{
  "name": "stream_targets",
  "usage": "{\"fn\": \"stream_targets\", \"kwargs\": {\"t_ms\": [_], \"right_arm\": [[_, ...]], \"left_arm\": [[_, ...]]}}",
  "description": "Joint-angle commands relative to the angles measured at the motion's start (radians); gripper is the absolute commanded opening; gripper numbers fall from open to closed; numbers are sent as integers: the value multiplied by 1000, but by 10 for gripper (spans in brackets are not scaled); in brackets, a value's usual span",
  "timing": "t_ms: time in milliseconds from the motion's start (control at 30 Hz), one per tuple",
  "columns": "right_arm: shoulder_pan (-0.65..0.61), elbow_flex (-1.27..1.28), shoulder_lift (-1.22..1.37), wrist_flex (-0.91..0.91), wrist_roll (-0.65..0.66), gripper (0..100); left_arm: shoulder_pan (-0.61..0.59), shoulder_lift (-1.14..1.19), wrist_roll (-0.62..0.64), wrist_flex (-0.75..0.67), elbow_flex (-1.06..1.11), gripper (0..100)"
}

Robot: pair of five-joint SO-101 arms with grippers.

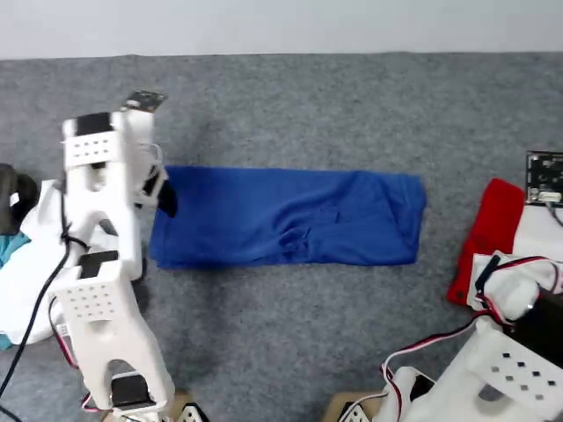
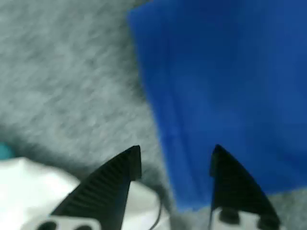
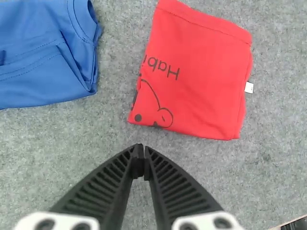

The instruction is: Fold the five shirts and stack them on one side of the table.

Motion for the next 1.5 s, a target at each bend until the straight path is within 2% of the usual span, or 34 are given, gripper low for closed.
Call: {"fn": "stream_targets", "kwargs": {"t_ms": [0,500,867,1033,1267,1467], "right_arm": [[8,-3,1,38,-8,9],[8,-3,8,38,-8,9],[8,-3,5,38,-8,9],[8,-5,2,38,-8,9],[8,-8,1,38,-8,9],[8,-9,1,38,-9,9]], "left_arm": [[34,-58,32,-92,58,239],[28,-48,37,-184,108,239],[12,74,41,-181,21,236],[14,169,41,-91,-94,224],[41,365,41,143,-367,194],[48,388,44,146,-415,43]]}}
